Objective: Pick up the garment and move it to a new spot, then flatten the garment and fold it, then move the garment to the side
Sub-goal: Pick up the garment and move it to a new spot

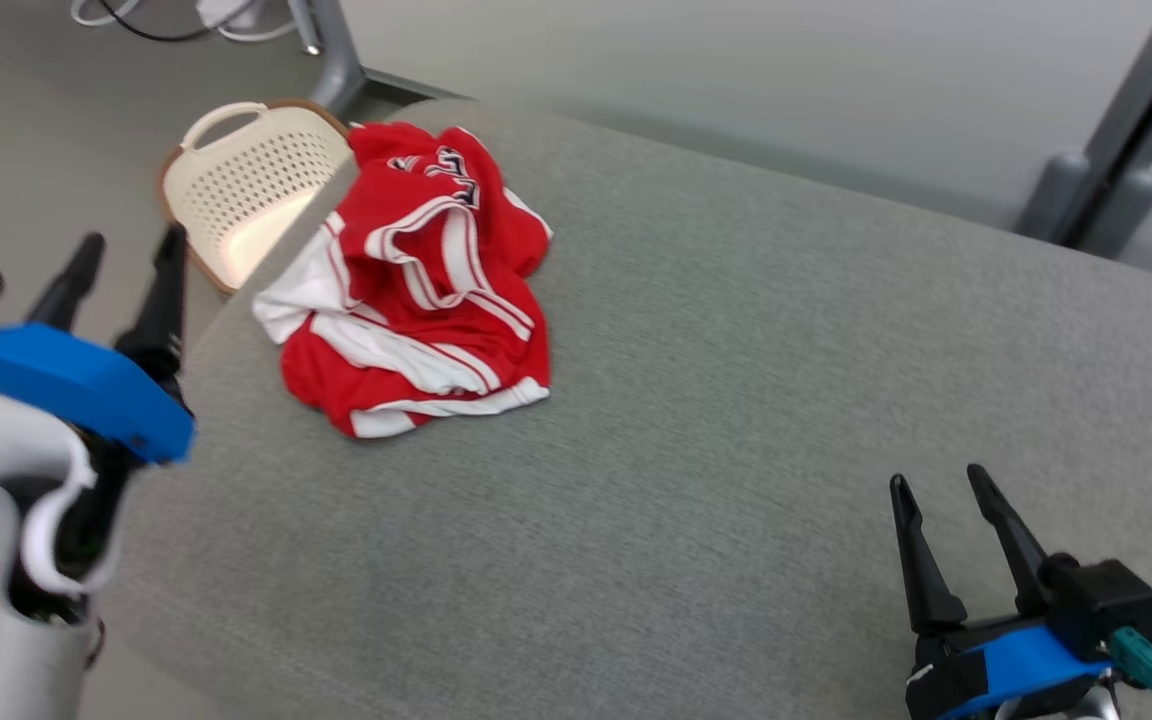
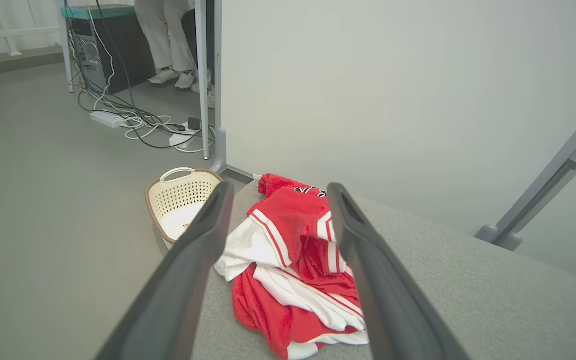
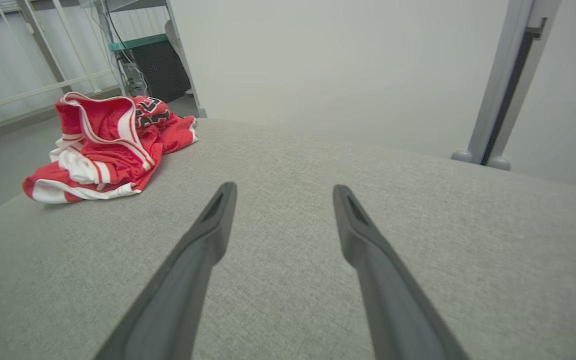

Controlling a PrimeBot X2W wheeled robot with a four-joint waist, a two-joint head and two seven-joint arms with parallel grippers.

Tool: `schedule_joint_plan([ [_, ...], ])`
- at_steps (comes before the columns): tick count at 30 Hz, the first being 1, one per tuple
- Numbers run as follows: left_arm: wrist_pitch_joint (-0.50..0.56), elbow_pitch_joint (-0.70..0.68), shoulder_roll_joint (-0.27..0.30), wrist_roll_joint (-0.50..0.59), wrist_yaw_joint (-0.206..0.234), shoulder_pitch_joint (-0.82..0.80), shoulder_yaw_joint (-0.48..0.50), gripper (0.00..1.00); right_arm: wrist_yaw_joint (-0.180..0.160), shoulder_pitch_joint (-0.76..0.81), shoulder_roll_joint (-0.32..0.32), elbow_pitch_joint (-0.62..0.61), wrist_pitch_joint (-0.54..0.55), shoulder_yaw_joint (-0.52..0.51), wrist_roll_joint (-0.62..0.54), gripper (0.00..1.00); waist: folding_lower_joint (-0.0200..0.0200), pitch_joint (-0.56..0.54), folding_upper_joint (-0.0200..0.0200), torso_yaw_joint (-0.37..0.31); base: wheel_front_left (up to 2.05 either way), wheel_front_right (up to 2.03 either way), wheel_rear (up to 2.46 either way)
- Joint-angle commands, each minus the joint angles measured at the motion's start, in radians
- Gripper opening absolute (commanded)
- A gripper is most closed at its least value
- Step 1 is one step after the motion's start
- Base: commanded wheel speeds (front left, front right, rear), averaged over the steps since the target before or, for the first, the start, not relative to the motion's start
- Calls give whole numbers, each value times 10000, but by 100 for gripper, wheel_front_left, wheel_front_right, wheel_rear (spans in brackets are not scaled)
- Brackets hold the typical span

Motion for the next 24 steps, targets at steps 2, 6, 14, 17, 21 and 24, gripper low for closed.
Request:
schedule_joint_plan([
  [2,834,367,443,-426,-5,-671,326,100,5,-266,-53,-193,87,54,-143,100,0,877,-1,-911,0,0,0],
  [6,1707,713,596,-1182,-12,-1191,672,100,5,-454,-53,-310,66,50,-144,100,0,1299,-1,-1464,0,0,0],
  [14,3590,1173,1400,-2380,297,-1732,1398,100,5,-900,-50,-523,-47,-130,-209,100,0,2435,-1,-2866,0,0,0],
  [17,4036,1502,1866,-2508,424,-1751,1653,100,5,-1062,-48,-547,-151,-219,-41,100,0,2832,-1,-3359,0,0,0],
  [21,4441,2024,2284,-2687,557,-1743,1929,100,5,-1193,-45,-434,-314,-339,182,100,0,3190,-1,-3829,0,0,0],
  [24,4541,2345,2393,-2748,752,-1648,2095,100,5,-1296,-45,-315,-430,-385,377,100,0,3386,-1,-4100,0,0,0],
])
